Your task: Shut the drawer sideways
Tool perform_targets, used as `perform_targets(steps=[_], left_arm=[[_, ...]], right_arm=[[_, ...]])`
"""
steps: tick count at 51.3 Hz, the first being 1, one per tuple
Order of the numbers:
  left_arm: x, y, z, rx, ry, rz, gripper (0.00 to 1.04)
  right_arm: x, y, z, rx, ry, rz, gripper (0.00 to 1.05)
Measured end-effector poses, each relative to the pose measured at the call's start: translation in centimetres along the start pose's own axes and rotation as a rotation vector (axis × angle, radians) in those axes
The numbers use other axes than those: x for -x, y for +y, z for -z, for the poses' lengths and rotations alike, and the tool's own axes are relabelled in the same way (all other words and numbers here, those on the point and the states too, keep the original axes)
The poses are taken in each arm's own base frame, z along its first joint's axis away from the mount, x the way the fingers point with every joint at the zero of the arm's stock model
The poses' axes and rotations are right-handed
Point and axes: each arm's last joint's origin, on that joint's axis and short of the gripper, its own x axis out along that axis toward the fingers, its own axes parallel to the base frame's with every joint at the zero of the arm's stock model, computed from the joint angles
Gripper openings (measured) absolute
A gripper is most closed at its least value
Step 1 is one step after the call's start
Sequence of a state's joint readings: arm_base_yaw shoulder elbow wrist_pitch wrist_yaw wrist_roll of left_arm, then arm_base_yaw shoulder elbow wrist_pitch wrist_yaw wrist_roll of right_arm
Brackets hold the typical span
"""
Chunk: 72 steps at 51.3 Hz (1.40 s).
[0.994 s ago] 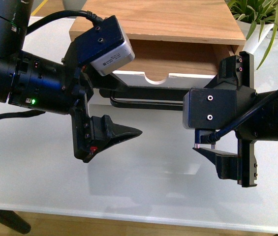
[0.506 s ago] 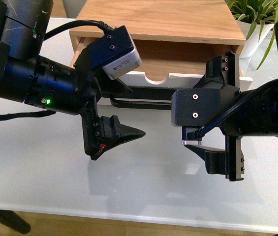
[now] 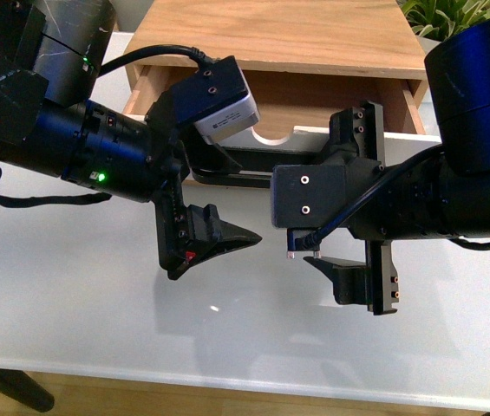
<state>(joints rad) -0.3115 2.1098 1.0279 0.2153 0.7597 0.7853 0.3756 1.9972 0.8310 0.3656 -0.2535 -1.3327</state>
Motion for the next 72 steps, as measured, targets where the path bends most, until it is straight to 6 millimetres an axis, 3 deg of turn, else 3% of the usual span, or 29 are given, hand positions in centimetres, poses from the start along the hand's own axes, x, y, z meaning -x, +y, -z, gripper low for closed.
perform_targets(steps=[24, 38, 57, 72], left_arm=[[-1.1, 1.6, -0.5, -0.013, -0.003, -0.001, 0.96], [-2.7, 4.8, -1.6, -0.031, -0.003, -0.038, 0.96], [-4.0, 8.1, -2.2, -0.011, -0.002, -0.068, 0.96], [-3.1, 7.9, -2.1, -0.014, -0.059, -0.077, 0.96]], right_arm=[[-1.3, -1.2, 1.8, -0.054, 0.046, 0.062, 0.96], [-2.7, -4.3, 3.1, -0.103, 0.072, 0.133, 0.96], [-4.7, -6.7, 3.9, -0.111, 0.087, 0.17, 0.96], [-3.4, -6.8, 3.9, -0.154, 0.056, 0.18, 0.96]])
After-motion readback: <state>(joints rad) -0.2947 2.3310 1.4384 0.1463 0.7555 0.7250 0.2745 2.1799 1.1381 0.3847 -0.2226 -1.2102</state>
